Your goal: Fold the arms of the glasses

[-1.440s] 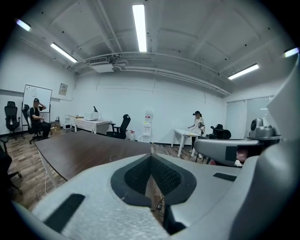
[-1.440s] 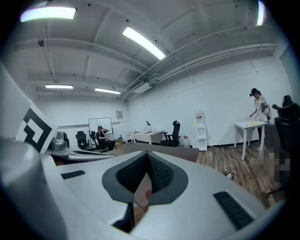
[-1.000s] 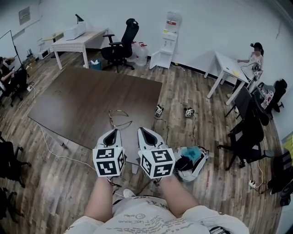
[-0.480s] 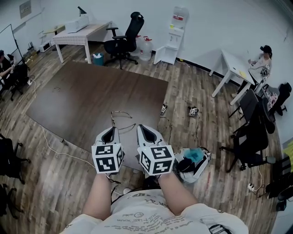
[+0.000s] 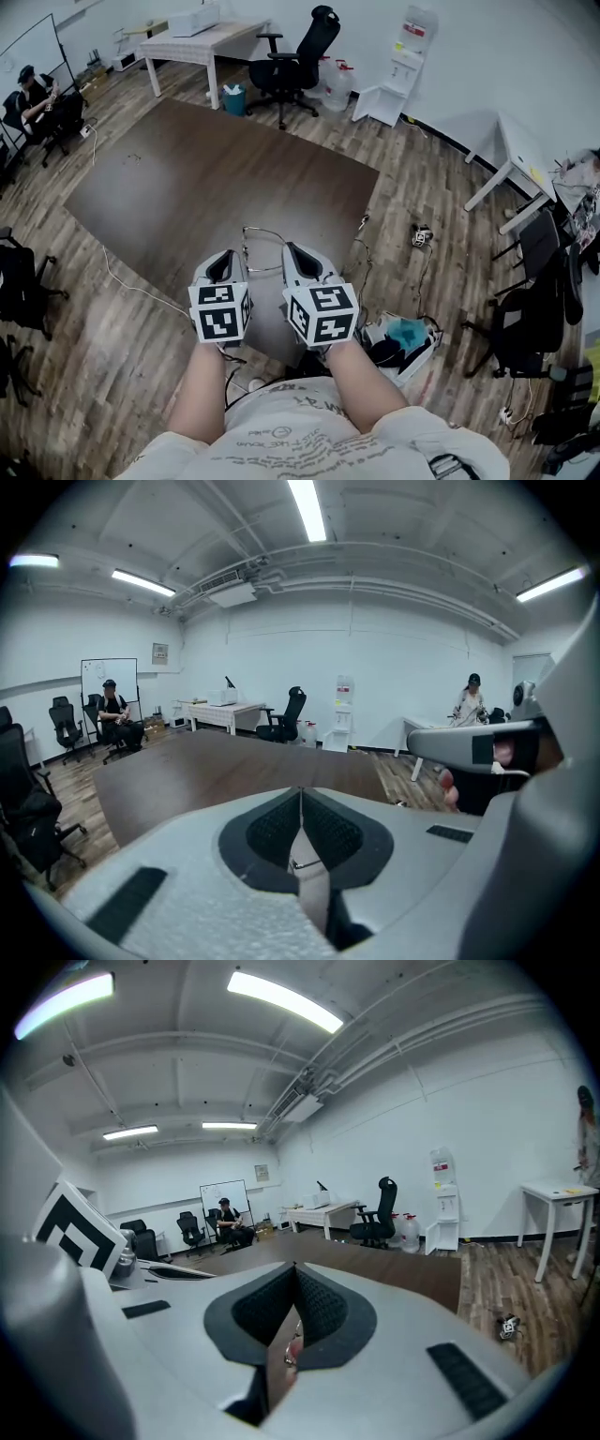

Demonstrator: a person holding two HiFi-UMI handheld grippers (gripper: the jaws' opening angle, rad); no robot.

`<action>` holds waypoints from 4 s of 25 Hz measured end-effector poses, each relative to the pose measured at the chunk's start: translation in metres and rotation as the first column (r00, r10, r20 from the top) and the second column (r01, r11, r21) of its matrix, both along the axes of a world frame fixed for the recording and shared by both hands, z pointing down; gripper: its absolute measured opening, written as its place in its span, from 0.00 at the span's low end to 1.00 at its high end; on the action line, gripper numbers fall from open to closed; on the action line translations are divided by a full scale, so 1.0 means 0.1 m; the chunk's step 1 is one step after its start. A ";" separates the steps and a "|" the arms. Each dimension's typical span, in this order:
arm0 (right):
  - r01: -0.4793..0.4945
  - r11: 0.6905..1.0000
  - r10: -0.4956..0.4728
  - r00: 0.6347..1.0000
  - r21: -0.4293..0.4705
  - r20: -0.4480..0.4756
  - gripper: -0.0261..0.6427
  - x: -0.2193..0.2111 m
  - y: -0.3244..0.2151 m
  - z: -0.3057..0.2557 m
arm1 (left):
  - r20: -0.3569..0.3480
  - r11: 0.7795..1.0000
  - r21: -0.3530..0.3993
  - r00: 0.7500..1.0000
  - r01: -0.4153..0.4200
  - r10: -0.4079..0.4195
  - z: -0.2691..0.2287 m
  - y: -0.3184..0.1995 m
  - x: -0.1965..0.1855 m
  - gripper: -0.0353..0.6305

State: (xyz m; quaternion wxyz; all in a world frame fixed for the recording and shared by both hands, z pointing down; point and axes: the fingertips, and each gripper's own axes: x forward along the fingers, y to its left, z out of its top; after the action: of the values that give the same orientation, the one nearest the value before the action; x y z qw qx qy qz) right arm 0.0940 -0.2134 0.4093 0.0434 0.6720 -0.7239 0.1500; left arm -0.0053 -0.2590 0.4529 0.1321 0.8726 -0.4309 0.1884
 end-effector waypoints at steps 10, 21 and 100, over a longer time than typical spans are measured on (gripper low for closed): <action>0.082 0.992 -0.079 0.996 -0.101 0.031 0.06 0.44 -0.60 0.41 | 0.107 0.992 -0.114 0.993 0.062 -0.049 0.64 -0.49 0.34 0.08; 0.137 0.968 -0.118 0.988 -0.210 0.101 0.06 0.71 -1.20 0.96 | 0.289 0.943 -0.320 0.957 0.093 0.004 1.68 -0.89 0.47 0.18; 0.600 0.780 -0.466 0.746 -0.176 0.475 0.08 -0.01 -0.87 0.66 | 0.255 0.977 0.214 0.966 -0.016 -0.040 0.18 -0.61 0.67 0.13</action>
State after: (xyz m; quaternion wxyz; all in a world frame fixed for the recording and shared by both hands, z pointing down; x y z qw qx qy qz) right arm 0.0926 -0.3009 0.4749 0.0414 0.3708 -0.8458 0.3814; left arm 0.0622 -0.3205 0.4710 -0.0188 0.8472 -0.4674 0.2520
